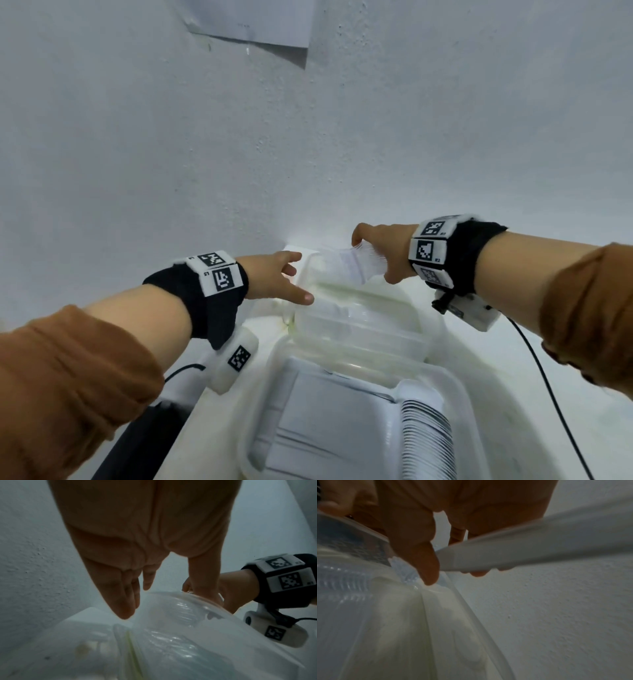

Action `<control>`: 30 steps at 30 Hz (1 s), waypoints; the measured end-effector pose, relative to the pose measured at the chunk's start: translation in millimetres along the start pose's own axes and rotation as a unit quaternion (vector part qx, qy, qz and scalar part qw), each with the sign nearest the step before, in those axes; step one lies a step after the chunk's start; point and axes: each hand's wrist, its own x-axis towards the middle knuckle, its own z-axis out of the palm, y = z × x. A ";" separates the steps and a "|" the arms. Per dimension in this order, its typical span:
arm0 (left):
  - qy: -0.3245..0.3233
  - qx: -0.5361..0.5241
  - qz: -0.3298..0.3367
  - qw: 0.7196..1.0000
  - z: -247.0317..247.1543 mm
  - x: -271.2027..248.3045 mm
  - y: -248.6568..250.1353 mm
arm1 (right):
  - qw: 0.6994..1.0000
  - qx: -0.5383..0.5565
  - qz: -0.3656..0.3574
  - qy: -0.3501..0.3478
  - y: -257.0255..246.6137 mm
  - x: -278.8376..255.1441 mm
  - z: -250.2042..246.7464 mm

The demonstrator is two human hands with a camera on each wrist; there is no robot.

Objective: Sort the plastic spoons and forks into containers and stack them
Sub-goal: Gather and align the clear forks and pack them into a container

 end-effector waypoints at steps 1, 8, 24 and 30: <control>-0.004 -0.002 0.003 1.000 2.5 1.1 0.8 | 1.000 -0.022 -0.003 -0.006 -1.2 2.0 0.9; -0.010 -0.043 0.013 0.999 7.9 3.4 -0.5 | 0.996 -0.088 -0.020 -0.016 -5.2 11.2 10.7; -0.002 -0.117 0.023 0.993 12.5 3.3 -3.0 | 0.992 -0.116 -0.028 -0.034 -20.4 21.8 27.3; 0.001 -0.130 0.031 0.991 14.2 3.0 -3.7 | 0.990 -0.129 -0.001 -0.064 -27.0 27.5 27.1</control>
